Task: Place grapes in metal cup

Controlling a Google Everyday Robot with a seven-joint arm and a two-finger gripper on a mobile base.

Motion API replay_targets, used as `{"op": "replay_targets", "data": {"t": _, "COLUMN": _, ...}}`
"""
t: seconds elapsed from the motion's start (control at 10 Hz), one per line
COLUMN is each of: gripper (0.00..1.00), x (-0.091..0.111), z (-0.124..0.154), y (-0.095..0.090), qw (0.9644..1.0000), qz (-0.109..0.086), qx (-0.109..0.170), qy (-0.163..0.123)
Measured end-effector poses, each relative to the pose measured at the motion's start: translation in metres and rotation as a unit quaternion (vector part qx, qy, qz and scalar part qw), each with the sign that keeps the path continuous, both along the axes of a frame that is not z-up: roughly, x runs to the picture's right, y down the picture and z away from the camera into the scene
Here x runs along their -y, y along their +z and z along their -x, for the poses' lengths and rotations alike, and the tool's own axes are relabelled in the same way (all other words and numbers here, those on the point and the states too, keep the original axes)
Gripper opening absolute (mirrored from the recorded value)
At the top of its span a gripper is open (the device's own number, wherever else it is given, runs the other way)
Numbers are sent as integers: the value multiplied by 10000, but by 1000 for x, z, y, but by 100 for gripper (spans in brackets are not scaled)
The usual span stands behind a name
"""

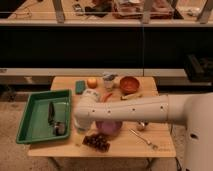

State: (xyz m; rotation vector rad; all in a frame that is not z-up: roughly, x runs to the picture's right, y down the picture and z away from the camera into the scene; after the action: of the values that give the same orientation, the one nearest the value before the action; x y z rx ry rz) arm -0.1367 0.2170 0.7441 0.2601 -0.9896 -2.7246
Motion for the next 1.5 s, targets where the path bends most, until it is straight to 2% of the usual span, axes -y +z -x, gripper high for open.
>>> {"op": "replay_targets", "data": {"t": 0.2, "gripper": 80, "x": -13, "z": 2, "y": 5, "qw": 9999, "qz": 110, "qx": -39, "qy": -107}}
{"op": "replay_targets", "data": {"t": 0.5, "gripper": 80, "x": -41, "z": -8, "y": 17, "qw": 9987, "qz": 163, "qx": -412, "qy": -231}}
{"op": "replay_targets", "data": {"t": 0.8, "gripper": 80, "x": -50, "z": -19, "y": 25, "qw": 9987, "qz": 28, "qx": -466, "qy": -183}}
{"op": "replay_targets", "data": {"t": 1.0, "gripper": 80, "x": -54, "z": -18, "y": 29, "qw": 9984, "qz": -233, "qx": -451, "qy": -237}}
{"op": "replay_targets", "data": {"t": 1.2, "gripper": 79, "x": -59, "z": -17, "y": 39, "qw": 9989, "qz": -174, "qx": -338, "qy": -271}}
{"op": "replay_targets", "data": {"t": 1.3, "gripper": 74, "x": -64, "z": -15, "y": 45, "qw": 9993, "qz": -91, "qx": -246, "qy": -275}}
{"op": "replay_targets", "data": {"t": 1.4, "gripper": 61, "x": -66, "z": -12, "y": 47, "qw": 9995, "qz": -15, "qx": -135, "qy": -269}}
{"op": "replay_targets", "data": {"t": 1.5, "gripper": 53, "x": -65, "z": -12, "y": 47, "qw": 9996, "qz": 21, "qx": -93, "qy": -265}}
